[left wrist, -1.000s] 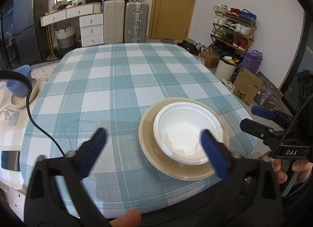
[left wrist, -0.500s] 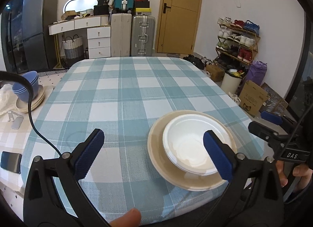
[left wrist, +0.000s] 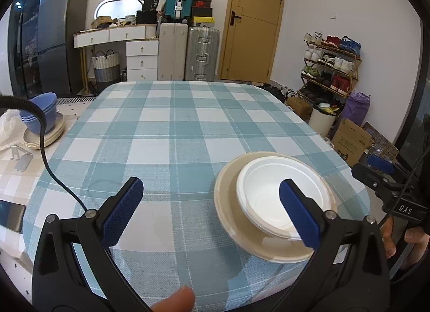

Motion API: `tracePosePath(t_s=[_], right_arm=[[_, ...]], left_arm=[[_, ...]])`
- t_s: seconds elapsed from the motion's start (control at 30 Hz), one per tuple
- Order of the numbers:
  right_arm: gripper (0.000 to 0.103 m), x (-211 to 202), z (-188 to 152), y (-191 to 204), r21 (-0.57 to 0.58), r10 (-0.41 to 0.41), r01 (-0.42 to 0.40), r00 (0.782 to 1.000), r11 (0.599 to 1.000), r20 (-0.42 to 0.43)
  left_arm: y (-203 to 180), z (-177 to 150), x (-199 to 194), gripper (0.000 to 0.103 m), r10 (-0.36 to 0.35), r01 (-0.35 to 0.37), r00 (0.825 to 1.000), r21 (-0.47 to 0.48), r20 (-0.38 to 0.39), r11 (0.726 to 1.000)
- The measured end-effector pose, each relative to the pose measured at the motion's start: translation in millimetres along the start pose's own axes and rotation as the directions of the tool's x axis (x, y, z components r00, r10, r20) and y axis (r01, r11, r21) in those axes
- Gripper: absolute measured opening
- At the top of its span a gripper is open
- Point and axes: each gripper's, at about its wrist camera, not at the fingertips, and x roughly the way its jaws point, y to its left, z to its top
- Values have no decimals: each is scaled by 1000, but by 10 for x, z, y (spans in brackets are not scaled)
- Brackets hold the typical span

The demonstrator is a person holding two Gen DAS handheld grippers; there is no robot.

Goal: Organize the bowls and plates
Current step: 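Withdraw both grippers from the bowl and plate stack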

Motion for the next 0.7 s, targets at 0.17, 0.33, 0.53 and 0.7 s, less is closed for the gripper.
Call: tracePosePath(t_s=[0.17,0.33,0.53,0.7], right_arm=[[98,14,-63,-9,28,31,-31,1000,999,-1],[98,-4,-75,50,3,35,-35,999,999,11],[98,-31,-69,68,0,46,-46,999,999,23],[98,-43,-78,70,-7,41,-41,999,999,27]], left_arm=[[-8,-49,-4,101,45,-45,999,20,15,999],[-23,-81,17,101,44,-44,999,26,7,999],[-32,-90,19,101,46,-46,999,30,9,999],[-36,-98,27,101,48,-48,999,30,10,998]])
